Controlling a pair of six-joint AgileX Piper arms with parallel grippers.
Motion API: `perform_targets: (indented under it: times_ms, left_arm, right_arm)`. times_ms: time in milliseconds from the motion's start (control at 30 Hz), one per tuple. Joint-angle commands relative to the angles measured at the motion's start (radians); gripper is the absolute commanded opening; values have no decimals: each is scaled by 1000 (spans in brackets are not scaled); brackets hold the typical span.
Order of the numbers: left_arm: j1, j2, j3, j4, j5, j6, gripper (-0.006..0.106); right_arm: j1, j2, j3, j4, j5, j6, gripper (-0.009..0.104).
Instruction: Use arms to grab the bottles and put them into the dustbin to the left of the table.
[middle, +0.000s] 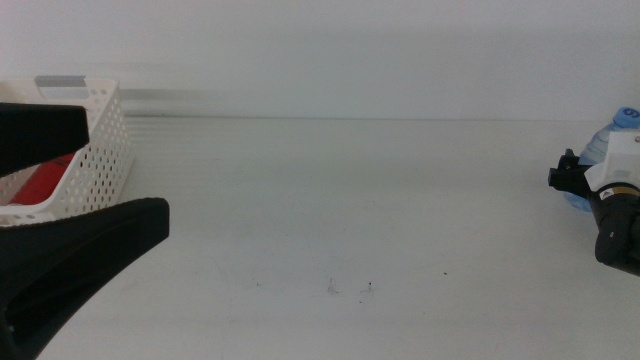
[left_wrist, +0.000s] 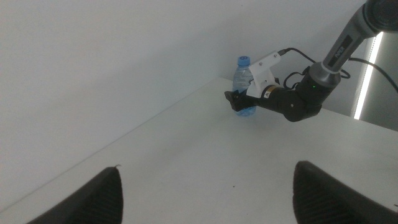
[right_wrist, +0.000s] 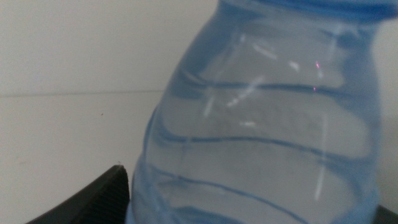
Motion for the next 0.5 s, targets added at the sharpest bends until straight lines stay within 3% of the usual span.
perform_targets:
  times_ms: [0,67,167,367,400,467]
  left_arm:
    - [-6,-5,6,1,-15,-7,94]
    - [-6,-5,6,1,-15,-7,94]
    - [-6,-5,6,1,-15,-7,94]
    - [-6,-5,6,1,-15,-7,94]
    - [-6,-5,6,1,-15,-7,94]
    - [-6,-5,6,1,-15,-7,94]
  right_arm:
    - [-8,14,-22,-4,-15,-15,92]
    - [-8,14,-31,-4,-15,-15,88]
    - [-8,14,-39,1,-17,-15,69]
    - [-8,14,-39,-24,-6,-15,3]
    - [-8,10,-39,-41,-4,-15,-2]
    - [0,-6,-39,-124,17,-15,-1]
